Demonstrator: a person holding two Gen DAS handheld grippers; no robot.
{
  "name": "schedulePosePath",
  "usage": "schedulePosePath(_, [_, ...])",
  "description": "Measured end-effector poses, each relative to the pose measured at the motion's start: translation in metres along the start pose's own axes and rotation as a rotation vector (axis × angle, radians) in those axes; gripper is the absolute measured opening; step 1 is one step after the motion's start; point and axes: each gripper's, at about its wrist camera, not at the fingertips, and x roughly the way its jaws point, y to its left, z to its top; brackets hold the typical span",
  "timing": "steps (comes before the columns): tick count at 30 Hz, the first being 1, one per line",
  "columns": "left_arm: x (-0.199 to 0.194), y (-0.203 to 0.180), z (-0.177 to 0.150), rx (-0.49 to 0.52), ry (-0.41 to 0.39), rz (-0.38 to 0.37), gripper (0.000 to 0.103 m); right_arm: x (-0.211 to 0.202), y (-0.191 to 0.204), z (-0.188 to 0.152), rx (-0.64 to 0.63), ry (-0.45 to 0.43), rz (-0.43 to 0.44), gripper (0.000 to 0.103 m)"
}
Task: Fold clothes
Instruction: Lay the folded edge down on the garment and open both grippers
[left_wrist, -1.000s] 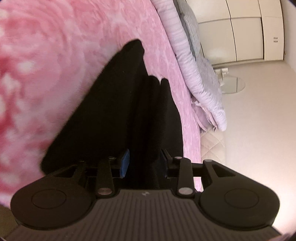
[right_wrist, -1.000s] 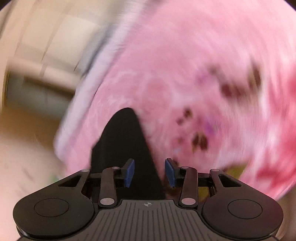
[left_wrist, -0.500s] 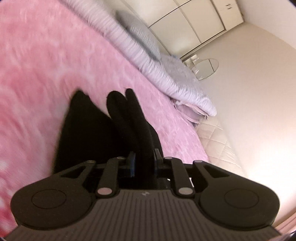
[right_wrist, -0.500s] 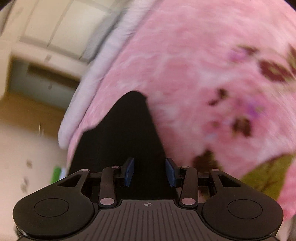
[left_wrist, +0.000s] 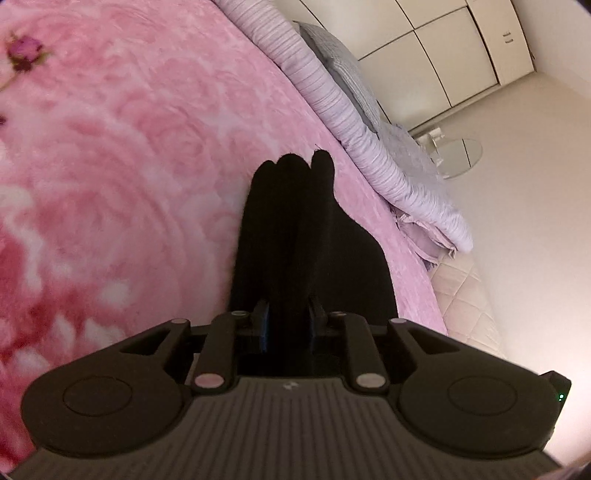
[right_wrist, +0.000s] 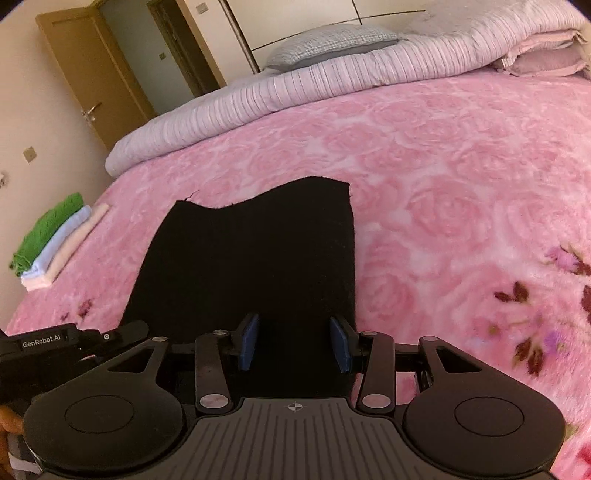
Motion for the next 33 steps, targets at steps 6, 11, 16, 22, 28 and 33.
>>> schedulePosePath(6, [-0.037, -0.01, -0.012, -0.01, -0.019, 0.061, 0.024, -0.035, -0.053, 0.002, 0.345, -0.007, 0.159, 0.042])
schedulePosePath(11, [-0.058, -0.003, -0.028, -0.115, 0.021, 0.059, 0.03, -0.053, -0.064, -0.021, 0.387, 0.012, 0.203, 0.041])
schedulePosePath(16, [-0.055, 0.006, -0.037, -0.233, 0.021, -0.001, 0.029, -0.051, -0.052, -0.029, 0.384, 0.02, 0.203, 0.041])
schedulePosePath(22, [-0.053, 0.0, -0.038, -0.148, 0.003, 0.038, 0.013, -0.05, -0.029, -0.023, 0.245, 0.036, 0.147, 0.037])
schedulePosePath(28, [-0.048, -0.002, -0.051, -0.057, -0.012, 0.105, 0.014, -0.029, 0.006, -0.033, -0.114, 0.061, 0.015, 0.037])
schedulePosePath(33, [-0.054, -0.029, -0.037, 0.085, 0.019, 0.161, 0.017, -0.032, -0.012, -0.013, -0.017, 0.102, 0.062, 0.038])
